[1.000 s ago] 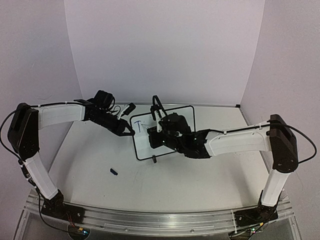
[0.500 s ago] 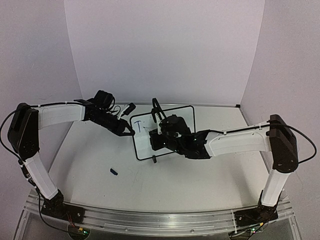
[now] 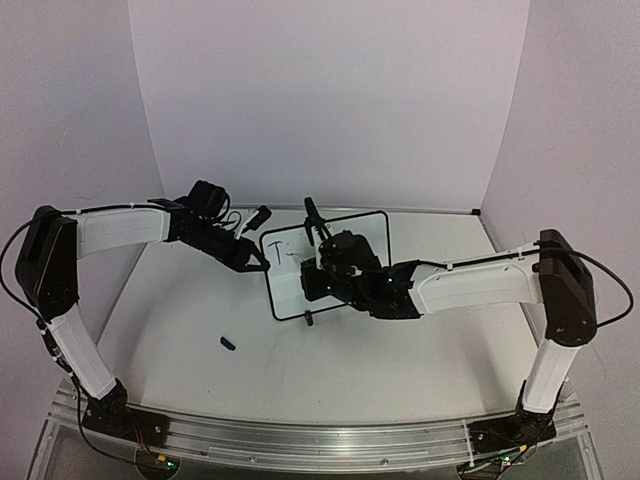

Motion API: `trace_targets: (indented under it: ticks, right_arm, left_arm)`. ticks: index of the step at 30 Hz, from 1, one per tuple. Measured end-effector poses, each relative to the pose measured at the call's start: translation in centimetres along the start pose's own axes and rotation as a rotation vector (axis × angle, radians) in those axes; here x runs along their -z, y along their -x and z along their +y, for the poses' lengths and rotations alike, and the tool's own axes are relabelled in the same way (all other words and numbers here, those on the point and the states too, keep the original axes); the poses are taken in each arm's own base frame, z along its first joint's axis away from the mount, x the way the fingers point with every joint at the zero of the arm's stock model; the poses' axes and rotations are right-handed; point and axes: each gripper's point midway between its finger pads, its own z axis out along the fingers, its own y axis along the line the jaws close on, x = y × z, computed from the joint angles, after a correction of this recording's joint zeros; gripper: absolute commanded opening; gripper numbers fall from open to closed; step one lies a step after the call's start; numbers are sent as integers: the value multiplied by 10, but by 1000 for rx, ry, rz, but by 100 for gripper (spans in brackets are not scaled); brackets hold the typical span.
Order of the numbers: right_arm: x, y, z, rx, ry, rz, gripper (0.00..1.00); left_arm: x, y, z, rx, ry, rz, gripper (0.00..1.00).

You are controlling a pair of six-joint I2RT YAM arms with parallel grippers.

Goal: Write a sentence on the whiteboard

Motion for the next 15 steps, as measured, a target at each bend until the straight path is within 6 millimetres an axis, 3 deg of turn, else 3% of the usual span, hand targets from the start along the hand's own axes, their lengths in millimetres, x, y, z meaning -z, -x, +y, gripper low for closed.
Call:
trace_targets:
  ticks: [15]
  right_arm:
    - [0, 2, -1, 21, -8, -8, 0]
  left_arm:
    - [0, 0, 0, 0, 2, 0, 0]
